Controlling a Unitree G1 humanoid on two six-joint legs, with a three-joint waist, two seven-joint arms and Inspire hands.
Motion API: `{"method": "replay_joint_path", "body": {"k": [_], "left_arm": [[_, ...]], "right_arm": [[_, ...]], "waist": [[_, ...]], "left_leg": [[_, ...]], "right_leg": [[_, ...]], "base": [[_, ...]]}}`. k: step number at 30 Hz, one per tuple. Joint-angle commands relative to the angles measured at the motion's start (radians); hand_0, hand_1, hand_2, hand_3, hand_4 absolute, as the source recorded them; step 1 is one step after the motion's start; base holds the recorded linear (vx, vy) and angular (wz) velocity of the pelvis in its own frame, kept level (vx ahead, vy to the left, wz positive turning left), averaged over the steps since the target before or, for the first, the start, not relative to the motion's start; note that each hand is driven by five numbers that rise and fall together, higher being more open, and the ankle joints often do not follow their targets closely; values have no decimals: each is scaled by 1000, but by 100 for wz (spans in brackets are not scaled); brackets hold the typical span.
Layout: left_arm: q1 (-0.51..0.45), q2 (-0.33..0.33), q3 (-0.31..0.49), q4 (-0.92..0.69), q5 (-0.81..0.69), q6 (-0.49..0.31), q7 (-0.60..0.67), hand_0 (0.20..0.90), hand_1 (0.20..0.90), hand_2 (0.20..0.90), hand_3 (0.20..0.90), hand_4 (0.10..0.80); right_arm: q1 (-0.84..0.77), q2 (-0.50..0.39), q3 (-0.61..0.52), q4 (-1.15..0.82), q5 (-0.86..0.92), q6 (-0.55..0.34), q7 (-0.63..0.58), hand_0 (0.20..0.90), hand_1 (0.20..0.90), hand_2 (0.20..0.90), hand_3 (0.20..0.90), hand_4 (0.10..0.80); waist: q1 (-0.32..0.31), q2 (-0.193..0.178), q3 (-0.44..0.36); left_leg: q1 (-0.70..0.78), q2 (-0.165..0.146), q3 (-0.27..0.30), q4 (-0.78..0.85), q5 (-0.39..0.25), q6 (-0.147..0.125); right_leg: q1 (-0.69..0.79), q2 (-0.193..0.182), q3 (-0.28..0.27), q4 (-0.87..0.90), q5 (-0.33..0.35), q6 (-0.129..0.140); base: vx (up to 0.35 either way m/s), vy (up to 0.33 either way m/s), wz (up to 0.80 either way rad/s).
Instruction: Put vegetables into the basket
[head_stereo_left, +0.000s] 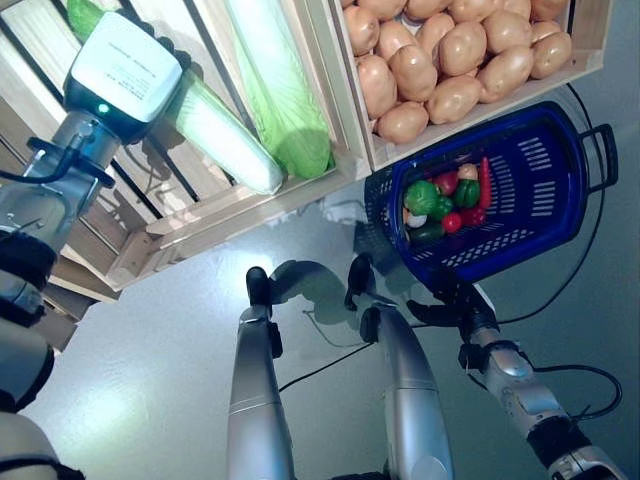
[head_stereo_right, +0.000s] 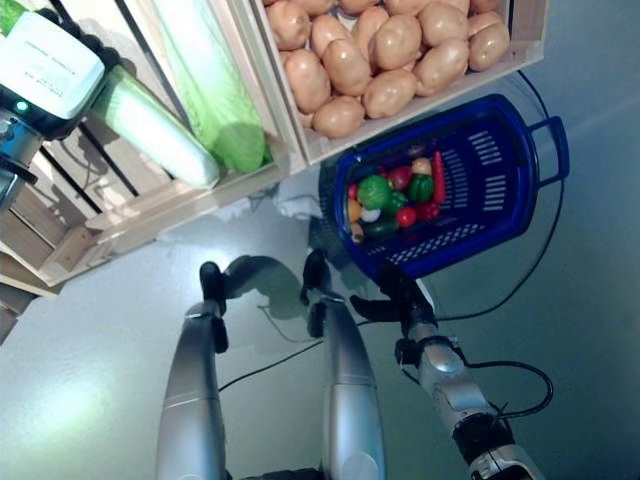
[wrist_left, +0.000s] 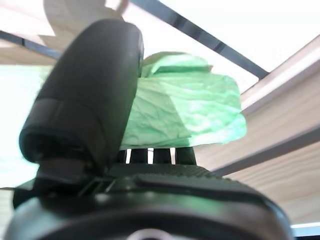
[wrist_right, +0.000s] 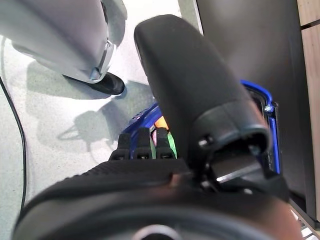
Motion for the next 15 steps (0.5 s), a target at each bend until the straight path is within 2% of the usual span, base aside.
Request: {"method": "replay_joint_path", "body": {"k": [1, 3, 4, 5, 6, 9, 12, 13, 15], "left_arm": [[-78, 37, 55, -16, -13, 30, 27, 300, 300, 300, 300, 400], [-73, 37, 59, -16, -19, 43, 32, 300, 300, 300, 300, 400], [-82, 41, 61, -18, -24, 49, 34, 300, 300, 300, 300, 400], [-82, 41, 62, -18, -28, 54, 36, 300, 300, 300, 300, 400], [-71, 41, 59, -19, -46, 63, 42, 300, 300, 300, 300, 400], [-62, 46, 79, -19, -87, 71, 73, 300, 300, 300, 300, 400], [-42, 46, 117, -15, -137, 52, 156, 300, 300, 300, 300, 400], [-36, 52, 131, -29, -168, 56, 189, 300, 300, 300, 300, 400], [7, 49, 182, -43, -205, 33, 248, 300, 300, 300, 300, 400]], "right_arm": [[87, -98, -48, -62, 41, -62, -45, 900, 900, 900, 900, 800], [84, -98, -49, -64, 42, -61, -47, 900, 900, 900, 900, 800], [75, -101, -52, -69, 47, -63, -51, 900, 900, 900, 900, 800], [76, -102, -53, -70, 49, -65, -50, 900, 900, 900, 900, 800], [85, -102, -49, -70, 50, -64, -49, 900, 900, 900, 900, 800], [84, -100, -47, -72, 50, -68, -47, 900, 900, 900, 900, 800], [88, -91, -42, -60, 53, -84, -44, 900, 900, 900, 900, 800], [81, -87, -47, -61, 50, -84, -44, 900, 900, 900, 900, 800], [86, -76, -44, -60, 56, -89, -49, 900, 900, 900, 900, 800]], "waist": [[-12, 43, 1], [-11, 43, 1], [-10, 45, 1], [-10, 45, 1], [-9, 43, 1], [-6, 42, 1], [-3, 42, 1], [-1, 44, 1], [3, 43, 1]], "left_leg": [[3, 8, 41, -42, 31, 10], [6, 8, 41, -46, 34, 8], [-15, 10, 46, -60, 67, 15], [-16, 9, 45, -59, 68, 13], [11, 9, 40, -47, 34, 6], [29, 10, 41, -58, 38, 5], [61, 9, 44, -72, 42, 1], [54, 9, 50, -92, 76, 7], [91, 3, 50, -111, 81, 5]], "right_leg": [[103, -26, 34, -19, -32, 63], [108, -26, 33, -25, -30, 63], [86, -26, 28, -36, -4, 54], [87, -26, 29, -37, -3, 54], [115, -27, 31, -26, -34, 62], [135, -27, 27, -38, -33, 62], [171, -25, 21, -58, -31, 63], [167, -24, 14, -79, -2, 55], [212, -18, 12, -111, 2, 56]], "base": [[0, 0, 0], [-49, -1, 0], [-102, -3, 0], [0, 0, 0], [61, -23, 0], [17, -22, 2], [-20, -42, 0], [-55, -59, 2], [-13, -59, 3]]}}
